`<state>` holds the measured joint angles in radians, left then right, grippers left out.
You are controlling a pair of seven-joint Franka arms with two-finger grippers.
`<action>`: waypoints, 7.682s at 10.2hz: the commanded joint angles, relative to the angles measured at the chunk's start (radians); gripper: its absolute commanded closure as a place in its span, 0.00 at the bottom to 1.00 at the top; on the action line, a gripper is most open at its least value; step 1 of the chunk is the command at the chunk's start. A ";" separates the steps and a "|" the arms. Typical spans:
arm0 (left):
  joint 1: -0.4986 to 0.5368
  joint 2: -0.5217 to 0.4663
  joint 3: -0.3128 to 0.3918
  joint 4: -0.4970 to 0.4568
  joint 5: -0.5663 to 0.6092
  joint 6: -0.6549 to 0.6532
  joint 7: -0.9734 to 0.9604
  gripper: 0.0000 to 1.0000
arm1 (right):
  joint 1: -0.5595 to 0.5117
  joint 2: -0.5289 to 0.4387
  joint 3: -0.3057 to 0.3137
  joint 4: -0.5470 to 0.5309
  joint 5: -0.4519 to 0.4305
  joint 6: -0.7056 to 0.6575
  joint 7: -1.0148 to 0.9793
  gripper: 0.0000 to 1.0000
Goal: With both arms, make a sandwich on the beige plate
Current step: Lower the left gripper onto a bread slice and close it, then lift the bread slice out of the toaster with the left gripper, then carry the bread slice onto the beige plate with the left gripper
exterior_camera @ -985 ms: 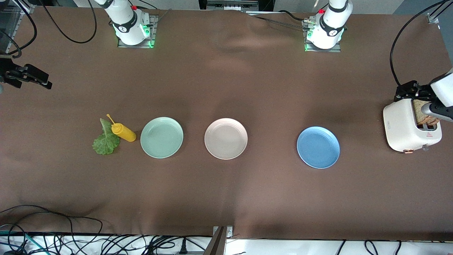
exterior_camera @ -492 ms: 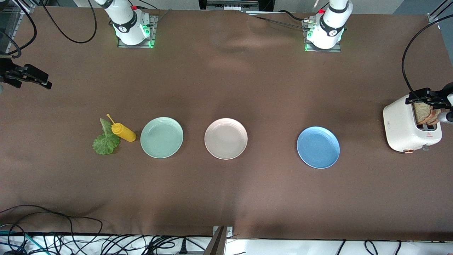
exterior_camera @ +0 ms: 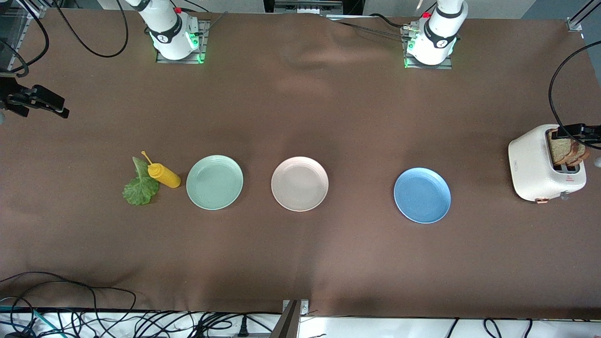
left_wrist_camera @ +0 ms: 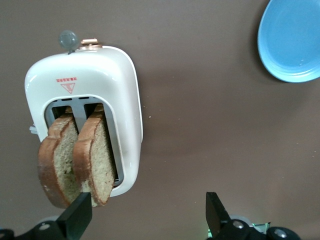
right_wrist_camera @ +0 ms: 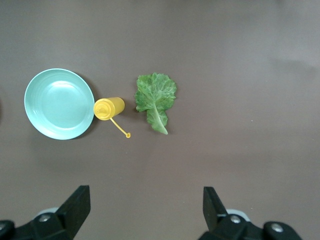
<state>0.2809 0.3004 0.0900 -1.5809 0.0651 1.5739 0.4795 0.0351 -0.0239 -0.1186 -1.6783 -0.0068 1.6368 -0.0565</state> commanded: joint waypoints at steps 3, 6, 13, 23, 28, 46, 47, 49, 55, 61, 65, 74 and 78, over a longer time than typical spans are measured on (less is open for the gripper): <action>0.031 0.043 -0.010 0.013 0.073 0.014 0.103 0.00 | -0.003 0.002 0.005 0.017 -0.007 -0.017 0.004 0.00; 0.046 0.065 -0.010 0.013 0.076 0.038 0.139 0.00 | -0.004 0.002 0.004 0.019 -0.004 -0.015 0.006 0.00; 0.072 0.134 -0.012 0.016 0.087 0.063 0.142 0.00 | -0.003 0.002 0.004 0.019 -0.004 -0.015 0.006 0.00; 0.083 0.166 -0.012 0.019 0.081 0.063 0.143 0.18 | -0.003 0.004 0.005 0.017 -0.005 -0.017 0.006 0.00; 0.083 0.166 -0.010 0.051 0.085 0.058 0.203 1.00 | -0.003 0.004 0.005 0.017 -0.005 -0.017 0.004 0.00; -0.066 0.201 -0.019 0.269 -0.497 -0.373 -0.229 1.00 | -0.001 0.006 0.005 0.019 -0.013 -0.014 0.003 0.00; -0.074 0.238 -0.019 0.263 -0.592 -0.355 -0.270 1.00 | -0.003 0.004 0.004 0.019 -0.012 -0.015 0.000 0.00; -0.150 0.260 -0.019 0.222 -0.671 -0.240 -0.327 1.00 | -0.003 0.004 0.004 0.019 -0.012 -0.014 0.003 0.00; -0.346 0.325 -0.019 0.114 -1.037 0.036 -0.409 1.00 | -0.003 0.006 0.004 0.019 -0.012 -0.015 0.004 0.00; -0.547 0.396 -0.019 0.059 -1.326 0.305 -0.412 1.00 | -0.001 0.007 0.005 0.019 -0.012 -0.017 0.004 0.00; -0.627 0.413 -0.021 0.030 -1.372 0.381 -0.412 1.00 | 0.000 0.007 0.007 0.017 -0.012 -0.017 0.003 0.00; -0.752 0.467 -0.019 0.022 -1.568 0.544 -0.404 1.00 | 0.000 0.007 0.007 0.017 -0.012 -0.017 0.004 0.00; -0.755 0.486 -0.019 0.022 -1.591 0.546 -0.404 1.00 | -0.001 0.007 0.007 0.017 -0.012 -0.017 0.001 0.00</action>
<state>-0.4604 0.7861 0.0587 -1.5514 -1.4791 2.1116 0.0650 0.0372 -0.0210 -0.1174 -1.6771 -0.0077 1.6352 -0.0565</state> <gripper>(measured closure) 0.899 0.000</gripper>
